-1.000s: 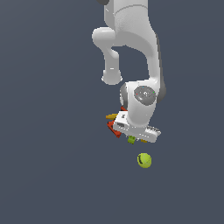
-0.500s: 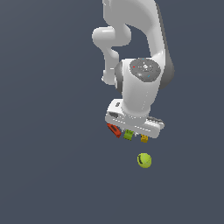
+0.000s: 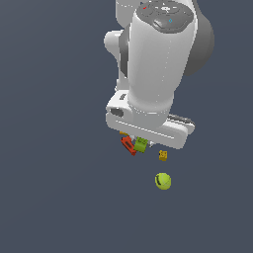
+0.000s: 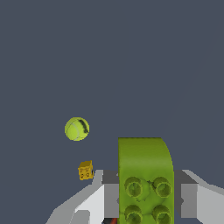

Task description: Pick up a designated object from a clutter of objects.

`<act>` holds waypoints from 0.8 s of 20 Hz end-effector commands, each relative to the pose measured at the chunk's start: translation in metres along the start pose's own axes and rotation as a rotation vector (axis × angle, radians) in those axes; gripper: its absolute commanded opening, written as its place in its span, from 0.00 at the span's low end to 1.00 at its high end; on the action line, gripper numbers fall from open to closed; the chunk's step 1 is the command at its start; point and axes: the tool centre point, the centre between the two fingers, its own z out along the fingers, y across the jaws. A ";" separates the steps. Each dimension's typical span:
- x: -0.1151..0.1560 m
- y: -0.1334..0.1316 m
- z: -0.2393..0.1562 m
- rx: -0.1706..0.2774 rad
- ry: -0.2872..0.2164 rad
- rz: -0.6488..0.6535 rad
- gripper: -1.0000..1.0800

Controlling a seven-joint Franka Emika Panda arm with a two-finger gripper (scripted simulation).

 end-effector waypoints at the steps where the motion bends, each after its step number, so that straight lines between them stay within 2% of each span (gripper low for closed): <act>1: 0.008 0.003 -0.021 -0.001 -0.002 -0.001 0.00; 8: 0.024 0.007 -0.059 -0.001 -0.003 -0.002 0.00; 16: 0.032 0.009 -0.076 -0.001 -0.004 -0.002 0.00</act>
